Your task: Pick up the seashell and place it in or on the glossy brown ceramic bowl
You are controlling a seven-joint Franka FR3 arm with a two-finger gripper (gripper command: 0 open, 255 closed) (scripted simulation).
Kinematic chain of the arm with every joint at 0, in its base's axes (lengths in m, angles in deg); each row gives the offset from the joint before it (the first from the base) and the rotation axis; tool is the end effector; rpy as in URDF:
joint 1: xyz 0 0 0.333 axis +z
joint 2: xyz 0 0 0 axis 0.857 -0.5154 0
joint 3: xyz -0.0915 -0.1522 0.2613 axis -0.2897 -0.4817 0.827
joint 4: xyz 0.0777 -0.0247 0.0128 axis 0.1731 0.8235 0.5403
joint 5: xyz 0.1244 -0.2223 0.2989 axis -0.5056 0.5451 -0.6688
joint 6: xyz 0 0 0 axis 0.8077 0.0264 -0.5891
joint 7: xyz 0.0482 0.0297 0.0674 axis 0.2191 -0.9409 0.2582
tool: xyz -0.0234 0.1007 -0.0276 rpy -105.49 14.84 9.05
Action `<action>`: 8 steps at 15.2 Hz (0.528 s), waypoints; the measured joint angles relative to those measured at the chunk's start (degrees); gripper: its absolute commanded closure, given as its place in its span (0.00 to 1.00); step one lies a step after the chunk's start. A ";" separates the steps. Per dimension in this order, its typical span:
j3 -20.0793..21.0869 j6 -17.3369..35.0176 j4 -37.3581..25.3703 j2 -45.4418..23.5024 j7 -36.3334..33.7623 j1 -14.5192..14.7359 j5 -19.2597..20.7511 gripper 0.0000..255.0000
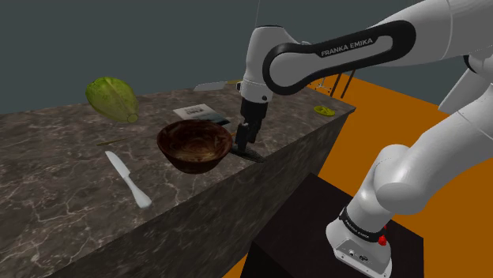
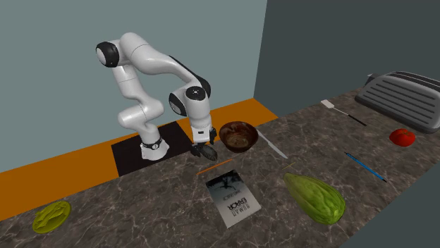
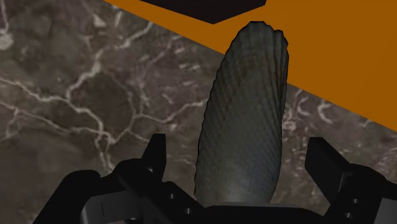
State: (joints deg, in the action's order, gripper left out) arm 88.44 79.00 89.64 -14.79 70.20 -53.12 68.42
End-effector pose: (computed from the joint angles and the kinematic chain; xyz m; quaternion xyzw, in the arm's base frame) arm 0.4040 0.1656 0.4350 -0.9885 -0.1391 0.0283 0.0521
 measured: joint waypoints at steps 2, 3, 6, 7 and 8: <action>0.01 0.07 0.03 -0.02 0.00 0.00 0.00 0.00; 0.01 0.08 0.04 -0.03 0.00 0.00 0.00 0.00; 0.01 0.08 0.04 -0.02 0.00 0.00 -0.01 1.00; 0.01 0.08 0.04 -0.03 0.00 0.00 0.00 1.00; 0.01 0.08 0.04 -0.03 0.01 0.00 0.00 1.00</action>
State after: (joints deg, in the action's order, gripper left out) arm 88.45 79.08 89.69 -14.82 70.21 -53.11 68.42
